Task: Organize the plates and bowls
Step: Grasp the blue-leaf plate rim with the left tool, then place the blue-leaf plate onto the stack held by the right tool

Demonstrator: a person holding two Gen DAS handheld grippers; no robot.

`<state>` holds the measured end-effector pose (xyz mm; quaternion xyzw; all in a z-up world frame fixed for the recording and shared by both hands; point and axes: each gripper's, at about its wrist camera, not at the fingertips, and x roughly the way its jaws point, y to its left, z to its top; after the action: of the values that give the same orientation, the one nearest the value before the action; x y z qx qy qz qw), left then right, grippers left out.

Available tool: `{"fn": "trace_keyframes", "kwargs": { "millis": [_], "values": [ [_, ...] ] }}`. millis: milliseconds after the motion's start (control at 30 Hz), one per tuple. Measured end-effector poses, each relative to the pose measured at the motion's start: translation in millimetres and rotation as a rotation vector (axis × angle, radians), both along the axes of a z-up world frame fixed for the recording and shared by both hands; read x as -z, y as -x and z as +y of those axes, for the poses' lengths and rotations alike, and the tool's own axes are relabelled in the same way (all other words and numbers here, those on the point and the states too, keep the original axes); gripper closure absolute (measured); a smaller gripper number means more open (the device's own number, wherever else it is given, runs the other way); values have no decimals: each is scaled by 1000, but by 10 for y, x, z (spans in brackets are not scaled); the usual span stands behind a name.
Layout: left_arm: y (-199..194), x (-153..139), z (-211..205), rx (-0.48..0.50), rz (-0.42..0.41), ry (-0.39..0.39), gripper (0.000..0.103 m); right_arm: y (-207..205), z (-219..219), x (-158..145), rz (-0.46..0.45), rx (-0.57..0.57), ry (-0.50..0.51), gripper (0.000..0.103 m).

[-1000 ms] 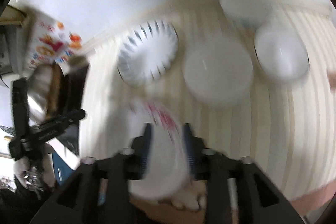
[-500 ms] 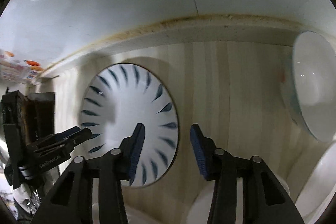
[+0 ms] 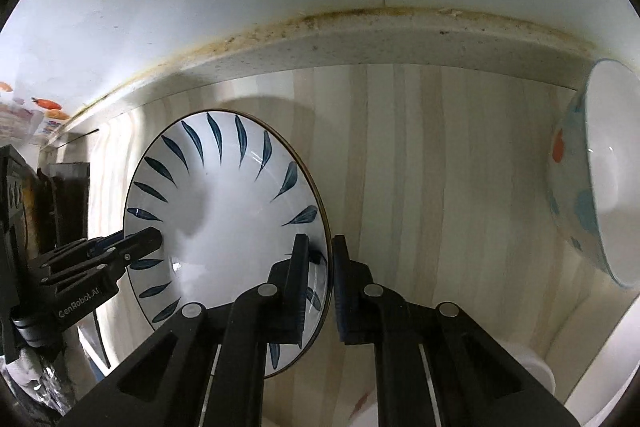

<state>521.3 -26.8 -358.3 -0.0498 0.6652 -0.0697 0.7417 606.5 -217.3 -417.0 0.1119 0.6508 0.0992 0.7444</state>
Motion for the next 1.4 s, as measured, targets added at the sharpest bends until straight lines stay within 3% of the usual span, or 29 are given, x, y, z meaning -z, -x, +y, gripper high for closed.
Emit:
{"fn": "trace_keyframes", "kwargs": {
  "millis": [133, 500, 700, 900, 1033, 1400],
  "values": [
    [49, -195, 23, 9, -22, 7, 81, 135, -15, -182, -21, -12, -12, 90],
    [664, -990, 109, 29, -123, 20, 81, 791, 68, -884, -110, -41, -62, 90],
    [1124, -1155, 38, 51, -141, 1, 81, 1315, 76, -1143, -135, -43, -84, 90],
    [1521, -1037, 68, 63, -100, 10, 81, 1796, 17, -1221, -125, -34, -114, 90],
    [1708, -895, 57, 70, -57, 19, 81, 2057, 30, -1089, -106, -32, -115, 90],
    [1864, -417, -95, 101, 24, -21, 81, 2420, -36, -406, 5, -6, -117, 90]
  ]
}}
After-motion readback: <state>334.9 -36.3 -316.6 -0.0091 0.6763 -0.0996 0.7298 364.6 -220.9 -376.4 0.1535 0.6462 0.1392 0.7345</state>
